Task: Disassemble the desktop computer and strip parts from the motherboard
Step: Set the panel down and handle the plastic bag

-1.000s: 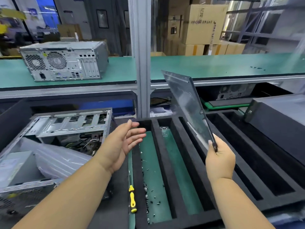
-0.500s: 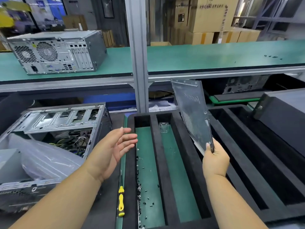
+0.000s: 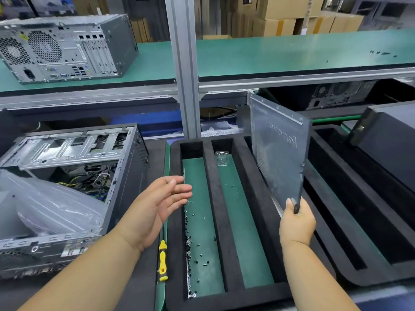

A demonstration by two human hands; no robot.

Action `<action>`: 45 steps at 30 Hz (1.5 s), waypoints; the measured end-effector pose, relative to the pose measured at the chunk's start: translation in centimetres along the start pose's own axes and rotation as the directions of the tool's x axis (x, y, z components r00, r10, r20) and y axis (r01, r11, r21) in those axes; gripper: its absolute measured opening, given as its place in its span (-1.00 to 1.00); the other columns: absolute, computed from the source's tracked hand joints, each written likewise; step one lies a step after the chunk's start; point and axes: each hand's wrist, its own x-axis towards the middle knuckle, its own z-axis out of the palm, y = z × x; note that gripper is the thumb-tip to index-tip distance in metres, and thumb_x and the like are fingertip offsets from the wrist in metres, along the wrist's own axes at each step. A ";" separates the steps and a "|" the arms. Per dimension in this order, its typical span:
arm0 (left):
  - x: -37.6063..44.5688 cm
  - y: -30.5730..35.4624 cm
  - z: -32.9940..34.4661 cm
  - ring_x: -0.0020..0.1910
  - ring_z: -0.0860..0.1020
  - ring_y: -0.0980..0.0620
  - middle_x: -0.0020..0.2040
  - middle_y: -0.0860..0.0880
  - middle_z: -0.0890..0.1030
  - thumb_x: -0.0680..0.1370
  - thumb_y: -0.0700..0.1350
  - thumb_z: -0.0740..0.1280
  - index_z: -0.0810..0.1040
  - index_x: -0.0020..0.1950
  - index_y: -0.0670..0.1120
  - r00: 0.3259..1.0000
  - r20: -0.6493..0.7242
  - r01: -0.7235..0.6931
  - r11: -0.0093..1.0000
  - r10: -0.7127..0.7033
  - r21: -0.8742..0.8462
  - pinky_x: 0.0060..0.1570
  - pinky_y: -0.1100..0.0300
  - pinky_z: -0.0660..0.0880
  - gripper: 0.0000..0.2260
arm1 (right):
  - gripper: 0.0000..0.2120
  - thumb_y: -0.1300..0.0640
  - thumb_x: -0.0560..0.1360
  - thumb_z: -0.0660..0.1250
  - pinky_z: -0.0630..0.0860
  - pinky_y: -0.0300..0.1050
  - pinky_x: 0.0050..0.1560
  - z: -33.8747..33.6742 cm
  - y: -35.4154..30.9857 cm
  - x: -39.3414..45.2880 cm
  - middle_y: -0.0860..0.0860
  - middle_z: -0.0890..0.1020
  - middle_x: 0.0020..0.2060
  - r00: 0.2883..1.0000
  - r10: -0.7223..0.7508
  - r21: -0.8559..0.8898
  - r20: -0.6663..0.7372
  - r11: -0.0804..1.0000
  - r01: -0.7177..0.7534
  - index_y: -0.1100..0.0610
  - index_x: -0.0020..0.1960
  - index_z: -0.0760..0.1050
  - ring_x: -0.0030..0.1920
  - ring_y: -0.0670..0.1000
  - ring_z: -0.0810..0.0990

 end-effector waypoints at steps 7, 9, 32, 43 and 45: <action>-0.2 -0.9 0.7 0.18 0.60 -0.15 0.13 -0.21 0.64 0.49 -0.03 0.32 0.51 0.25 -0.18 0.998 0.039 0.041 0.999 -0.043 0.029 0.13 0.08 0.53 -0.61 | -0.87 0.21 0.61 0.26 0.48 -0.04 0.01 -1.8 1.5 -0.5 -0.13 0.59 -0.16 0.993 0.049 -0.174 0.108 0.984 -0.030 0.02 0.07 0.53 -0.03 0.09 0.59; -0.5 -1.0 0.9 0.18 0.60 -0.15 0.12 -0.21 0.64 0.49 -0.03 0.33 0.51 0.25 -0.18 0.997 0.060 0.052 0.998 -0.054 0.039 0.14 0.06 0.51 -0.62 | -0.83 0.20 0.61 0.28 0.55 -0.01 0.02 -2.2 2.1 -0.9 -0.06 0.63 -0.10 0.981 0.098 -0.186 0.167 0.980 -0.067 0.04 0.16 0.54 -0.01 0.09 0.61; -2.7 -1.6 0.9 0.13 0.62 -0.12 0.10 -0.18 0.66 0.45 -0.06 0.41 0.55 0.20 -0.17 0.990 0.078 0.113 0.993 -0.115 0.021 0.11 0.08 0.52 -0.64 | -0.63 -0.20 0.56 0.23 0.45 -0.15 0.29 -2.3 -9.3 -3.4 -0.29 0.55 0.24 0.906 -0.400 0.083 0.139 0.916 0.392 -0.22 0.35 0.44 0.27 -0.22 0.50; -0.6 -0.3 -0.2 0.09 0.64 -0.09 0.10 -0.19 0.65 0.45 -0.07 0.39 0.54 0.21 -0.17 0.998 0.010 0.068 0.998 -0.068 0.003 0.02 0.14 0.56 -0.63 | -0.75 0.00 0.61 0.24 0.43 -0.55 -0.09 -0.8 -9.3 -0.9 -0.33 0.65 -0.15 0.925 -0.320 0.246 -0.207 0.898 0.365 0.03 0.18 0.61 -0.07 -0.38 0.57; -0.3 -0.3 -0.3 0.09 0.64 -0.10 0.09 -0.19 0.65 0.45 -0.09 0.41 0.55 0.20 -0.16 0.998 -0.002 0.059 0.998 -0.059 -0.003 0.04 0.12 0.56 -0.65 | -0.73 -0.01 0.61 0.23 0.44 -0.53 -0.07 -0.1 -9.6 0.1 -0.28 0.64 -0.15 0.932 -0.303 0.259 -0.197 0.901 0.347 0.07 0.18 0.62 -0.09 -0.37 0.57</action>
